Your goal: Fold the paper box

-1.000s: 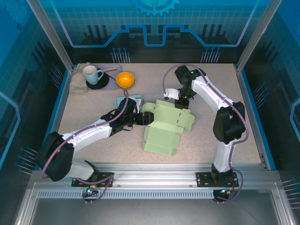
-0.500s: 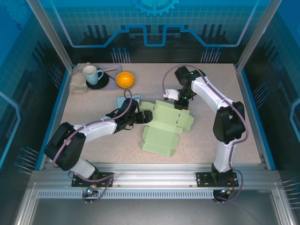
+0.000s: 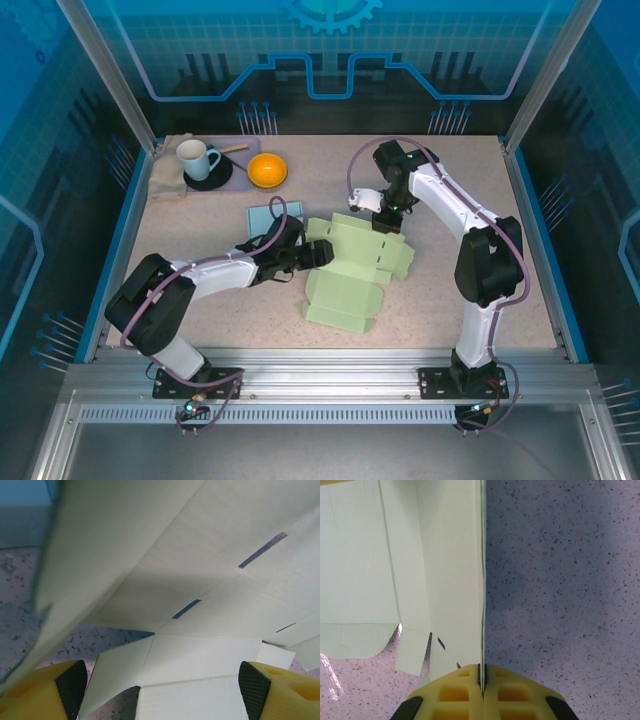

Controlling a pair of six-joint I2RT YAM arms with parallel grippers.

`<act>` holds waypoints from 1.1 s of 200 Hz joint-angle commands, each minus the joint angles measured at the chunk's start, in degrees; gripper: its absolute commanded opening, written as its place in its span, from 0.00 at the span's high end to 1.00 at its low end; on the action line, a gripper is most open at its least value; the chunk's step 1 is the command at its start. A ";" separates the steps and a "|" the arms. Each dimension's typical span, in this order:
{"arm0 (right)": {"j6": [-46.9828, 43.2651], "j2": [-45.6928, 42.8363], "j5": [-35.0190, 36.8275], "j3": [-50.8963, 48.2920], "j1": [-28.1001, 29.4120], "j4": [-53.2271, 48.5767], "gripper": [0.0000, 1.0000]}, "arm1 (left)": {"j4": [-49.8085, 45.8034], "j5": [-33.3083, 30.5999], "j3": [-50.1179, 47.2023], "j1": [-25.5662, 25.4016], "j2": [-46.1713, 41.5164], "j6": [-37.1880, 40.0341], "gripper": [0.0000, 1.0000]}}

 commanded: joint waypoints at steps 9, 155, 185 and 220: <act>2.13 -0.37 -1.03 0.47 -0.51 1.04 1.00 | 0.72 1.92 3.46 -1.48 -0.74 -2.95 0.17; 4.26 -1.33 -3.88 -4.44 -0.45 5.29 1.00 | 4.97 2.28 4.37 -4.52 6.28 -9.23 0.17; 4.24 -2.95 -2.70 -7.07 -0.49 8.00 1.00 | 6.96 2.50 3.17 -4.44 5.23 -10.08 0.17; 2.16 -8.51 4.05 -12.95 -0.12 16.82 1.00 | -2.52 -0.97 5.05 -3.52 -3.60 -2.72 0.17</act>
